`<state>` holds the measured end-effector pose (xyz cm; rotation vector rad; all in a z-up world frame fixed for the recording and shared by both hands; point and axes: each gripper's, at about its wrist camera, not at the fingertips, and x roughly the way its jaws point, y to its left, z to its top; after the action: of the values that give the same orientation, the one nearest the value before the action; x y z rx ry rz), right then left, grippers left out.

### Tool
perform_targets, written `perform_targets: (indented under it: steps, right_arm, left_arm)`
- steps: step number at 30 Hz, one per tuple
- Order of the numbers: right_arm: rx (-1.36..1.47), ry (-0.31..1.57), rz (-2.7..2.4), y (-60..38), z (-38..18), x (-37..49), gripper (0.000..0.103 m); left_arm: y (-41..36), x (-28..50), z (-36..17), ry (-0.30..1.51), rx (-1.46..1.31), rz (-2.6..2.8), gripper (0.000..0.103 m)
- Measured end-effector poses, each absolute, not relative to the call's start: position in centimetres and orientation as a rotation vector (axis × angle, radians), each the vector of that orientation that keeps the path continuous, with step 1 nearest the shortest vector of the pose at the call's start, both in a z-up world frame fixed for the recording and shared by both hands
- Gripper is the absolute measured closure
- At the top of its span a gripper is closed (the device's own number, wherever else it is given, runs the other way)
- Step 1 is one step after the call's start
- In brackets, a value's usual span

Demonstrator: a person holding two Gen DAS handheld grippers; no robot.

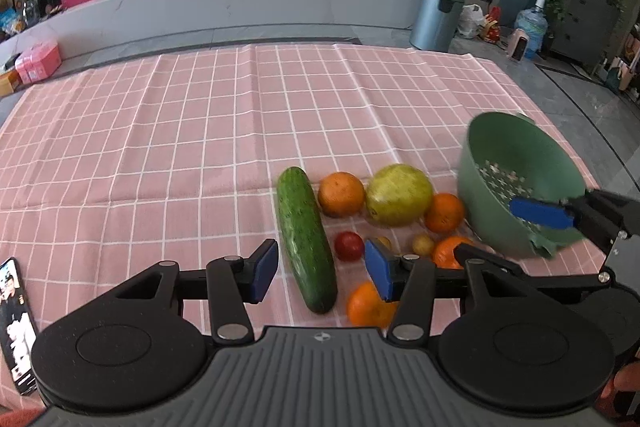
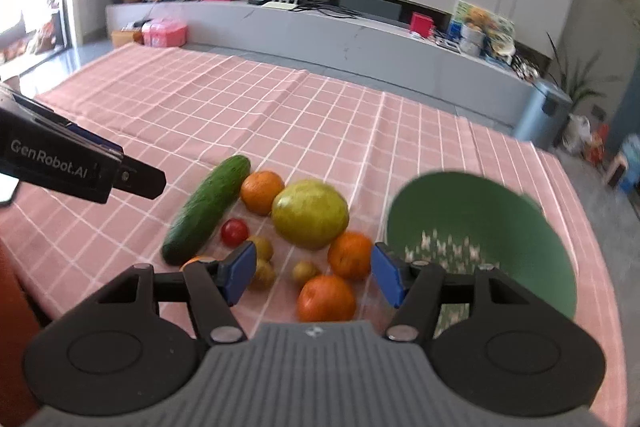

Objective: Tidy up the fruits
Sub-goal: 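Grasp the cucumber with the left tool while the right tool grasps the yellow-green pear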

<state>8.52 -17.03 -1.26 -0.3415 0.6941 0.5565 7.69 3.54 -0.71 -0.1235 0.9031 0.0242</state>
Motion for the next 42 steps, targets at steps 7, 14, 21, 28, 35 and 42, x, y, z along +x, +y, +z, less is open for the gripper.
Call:
perform_targets:
  steps: [7,14,21,28,35,42]
  right_arm:
    - [-0.502,0.681,0.636,-14.2,-2.3,12.5,0.043]
    - [-0.637,0.69,0.717,-11.9,-3.9,14.9,0.036]
    - [-0.702,0.724,0.765,-10.2,-5.6,16.1,0.036]
    - [-0.74,0.749,0.785,-9.9,-6.4,16.8,0.037]
    - [-0.751,0.774,0.789,-9.7,-7.2,17.5,0.036]
    - [-0.759,0.787,0.771,-9.5,-7.9,17.7,0.035]
  left_arm:
    - [5.2,10.7,-3.0,0.938,-0.197,0.017,0.039]
    - [6.8,12.6,-5.4,0.98,-0.263,0.008,0.035]
    - [7.8,13.9,-6.7,0.981,-0.331,-0.022,0.034]
    - [7.8,14.6,-7.9,0.996,-0.374,-0.044,0.035]
    - [7.9,15.0,-8.7,1.01,-0.374,-0.027,0.044]
    - [7.6,14.8,-8.8,0.989,-0.353,-0.03,0.058]
